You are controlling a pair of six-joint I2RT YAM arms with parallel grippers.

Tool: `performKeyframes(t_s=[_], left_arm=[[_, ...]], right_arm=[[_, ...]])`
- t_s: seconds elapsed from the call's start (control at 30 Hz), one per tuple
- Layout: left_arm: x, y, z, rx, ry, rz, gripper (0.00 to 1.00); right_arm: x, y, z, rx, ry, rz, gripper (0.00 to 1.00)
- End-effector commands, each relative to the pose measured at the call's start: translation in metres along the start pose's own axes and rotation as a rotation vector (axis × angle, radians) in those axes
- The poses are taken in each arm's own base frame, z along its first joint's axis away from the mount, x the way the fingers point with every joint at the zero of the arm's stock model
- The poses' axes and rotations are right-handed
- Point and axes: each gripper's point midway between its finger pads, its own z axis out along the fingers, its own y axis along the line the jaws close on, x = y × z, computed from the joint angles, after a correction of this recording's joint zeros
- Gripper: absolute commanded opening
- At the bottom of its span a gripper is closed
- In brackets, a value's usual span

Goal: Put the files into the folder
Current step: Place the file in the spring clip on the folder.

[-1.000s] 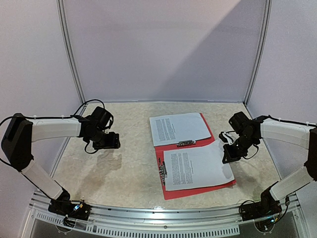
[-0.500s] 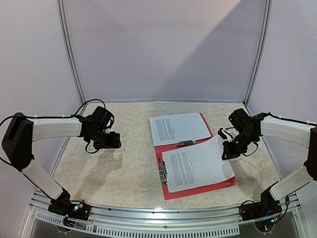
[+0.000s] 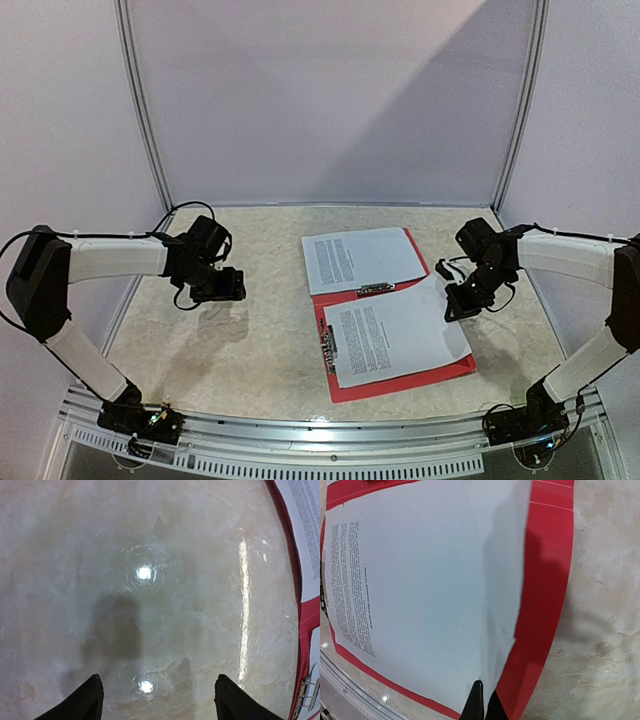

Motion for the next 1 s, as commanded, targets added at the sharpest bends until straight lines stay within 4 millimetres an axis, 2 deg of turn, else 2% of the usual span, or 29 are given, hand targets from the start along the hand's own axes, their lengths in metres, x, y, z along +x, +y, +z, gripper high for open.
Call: performKeyframes(t_s=[0.0,0.17,0.33,0.43,0.57,0.73,0.8,0.93,0.97], left_arm=[[-0.001,-0.01,0.003,0.019,-0.002,0.019,0.77],[-0.001,-0.011,0.004,0.024,0.003,0.02,0.77],[-0.001,-0.011,0.003,0.019,0.004,0.023,0.77],[-0.001,-0.011,0.002,0.02,0.003,0.022,0.77],[-0.001,-0.012,0.003,0.023,0.005,0.021,0.77],[-0.002,-0.015,0.004,0.026,0.008,0.024,0.77],[-0.002,-0.015,0.004,0.024,0.008,0.026,0.77],[-0.001,-0.017,0.006,0.024,0.009,0.031,0.77],[-0.001,-0.019,0.006,0.028,0.007,0.036,0.77]], right_arm=[[0.0,0.002,0.0,-0.016,-0.001,-0.005,0.0],[-0.002,0.002,0.002,-0.019,0.003,-0.007,0.0],[-0.003,-0.001,-0.001,0.002,0.003,-0.004,0.07],[-0.004,-0.004,-0.006,0.026,0.002,0.006,0.2],[-0.007,-0.009,-0.016,0.074,-0.006,0.016,0.42],[-0.008,-0.013,-0.026,0.108,0.003,0.036,0.64],[-0.012,-0.019,-0.032,0.15,-0.01,0.044,0.69],[-0.024,-0.028,-0.05,0.229,-0.063,0.062,0.72],[-0.028,-0.025,-0.053,0.216,-0.086,0.064,0.72]])
